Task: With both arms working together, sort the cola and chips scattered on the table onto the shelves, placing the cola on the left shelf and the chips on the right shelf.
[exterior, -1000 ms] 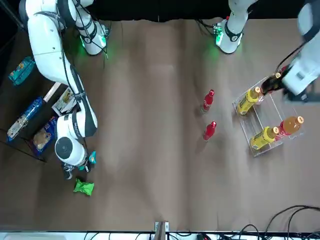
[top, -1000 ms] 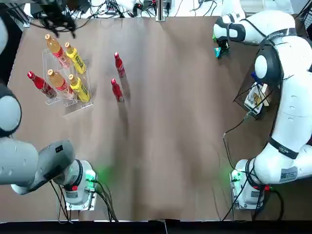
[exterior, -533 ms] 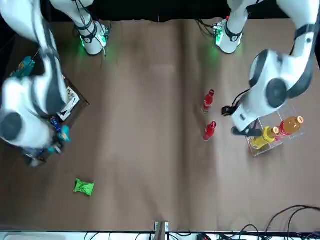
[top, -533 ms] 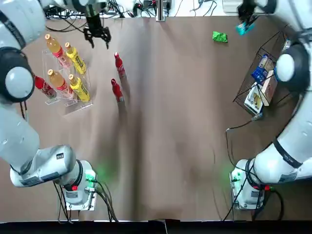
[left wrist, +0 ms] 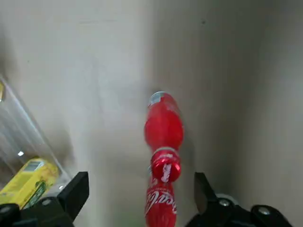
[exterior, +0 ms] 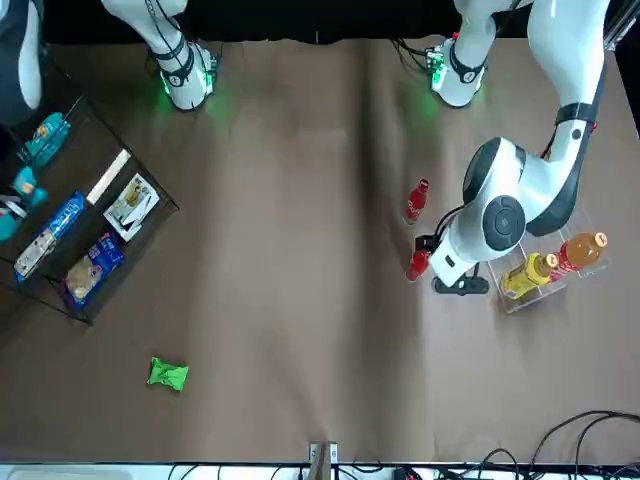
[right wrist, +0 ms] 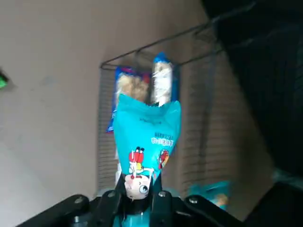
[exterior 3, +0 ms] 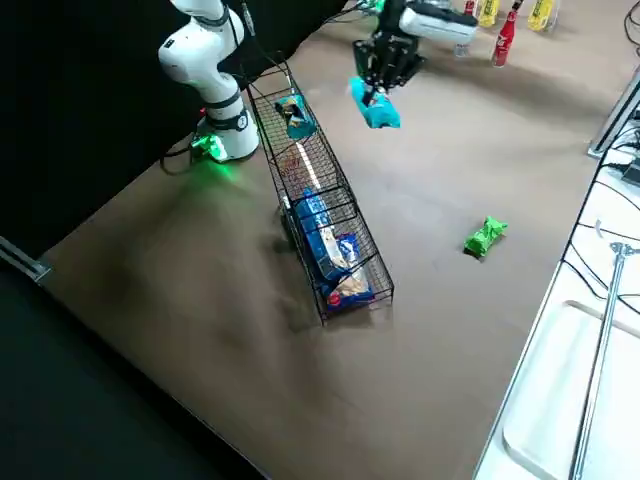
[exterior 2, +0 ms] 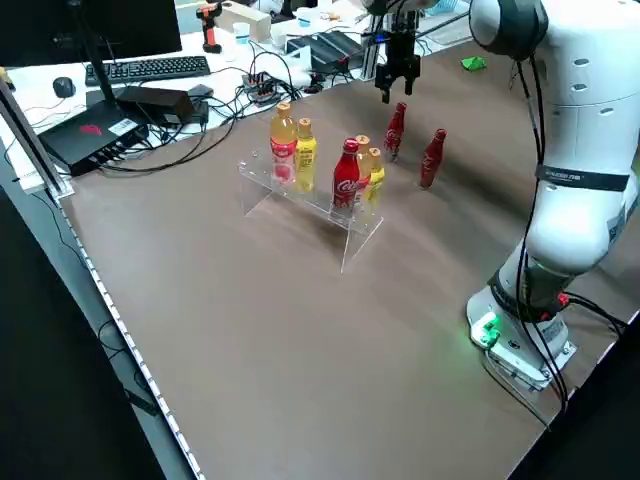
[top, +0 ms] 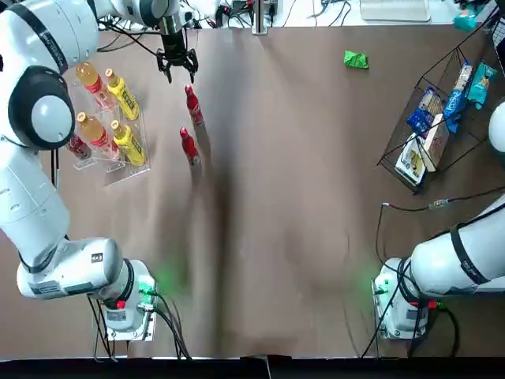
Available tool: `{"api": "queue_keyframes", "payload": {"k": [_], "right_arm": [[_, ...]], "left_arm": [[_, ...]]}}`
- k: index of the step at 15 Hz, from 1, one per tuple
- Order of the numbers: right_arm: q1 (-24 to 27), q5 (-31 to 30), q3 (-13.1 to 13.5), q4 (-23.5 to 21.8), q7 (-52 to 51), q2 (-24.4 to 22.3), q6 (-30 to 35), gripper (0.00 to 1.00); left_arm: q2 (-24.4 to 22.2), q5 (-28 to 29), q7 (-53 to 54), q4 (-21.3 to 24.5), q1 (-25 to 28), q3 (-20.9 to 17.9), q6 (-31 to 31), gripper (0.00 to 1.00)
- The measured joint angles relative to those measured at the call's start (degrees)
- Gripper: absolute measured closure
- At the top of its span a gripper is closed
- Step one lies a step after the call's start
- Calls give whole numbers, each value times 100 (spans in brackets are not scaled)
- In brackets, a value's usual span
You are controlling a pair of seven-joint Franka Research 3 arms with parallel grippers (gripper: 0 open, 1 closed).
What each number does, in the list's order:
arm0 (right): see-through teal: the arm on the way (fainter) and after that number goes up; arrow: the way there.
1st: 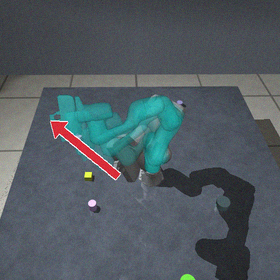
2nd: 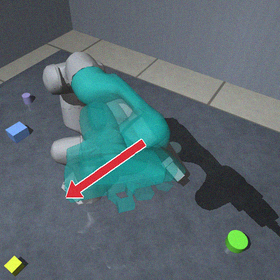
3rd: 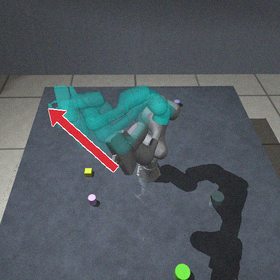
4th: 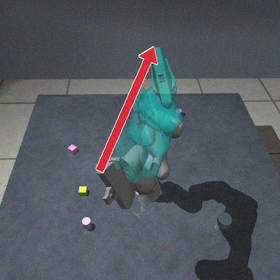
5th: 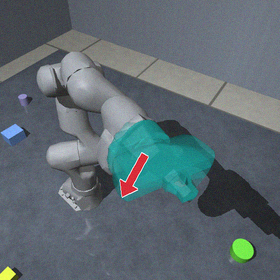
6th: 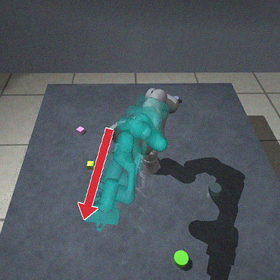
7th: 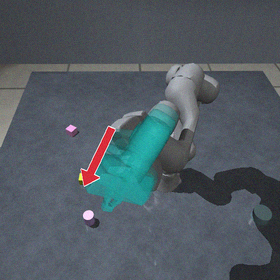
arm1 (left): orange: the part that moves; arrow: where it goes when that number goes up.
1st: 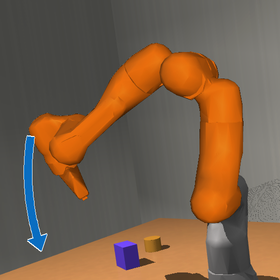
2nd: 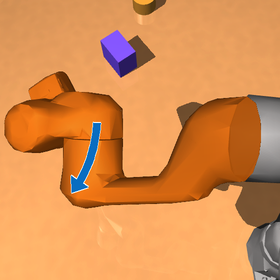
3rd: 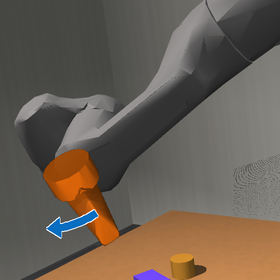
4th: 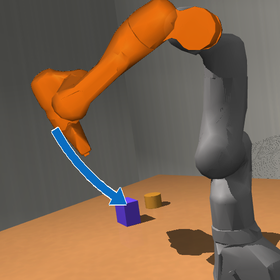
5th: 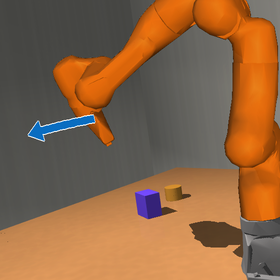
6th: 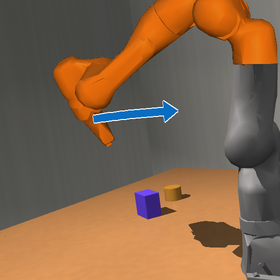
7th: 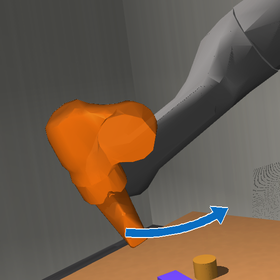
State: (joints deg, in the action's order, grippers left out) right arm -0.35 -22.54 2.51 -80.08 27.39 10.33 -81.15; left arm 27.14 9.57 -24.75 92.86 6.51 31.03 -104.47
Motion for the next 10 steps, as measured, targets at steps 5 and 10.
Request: {"api": "queue_keyframes", "payload": {"k": [5,10], "right_arm": [[558,-629,14,-53,-1563,-124,202,77],[1113,-632,13,-297,-2018,-105,125,78]], "left_arm": [[203,0,-31,-1,-123,0,-437,17],[220,2,-183,6,-133,-18,-405,30]]}}
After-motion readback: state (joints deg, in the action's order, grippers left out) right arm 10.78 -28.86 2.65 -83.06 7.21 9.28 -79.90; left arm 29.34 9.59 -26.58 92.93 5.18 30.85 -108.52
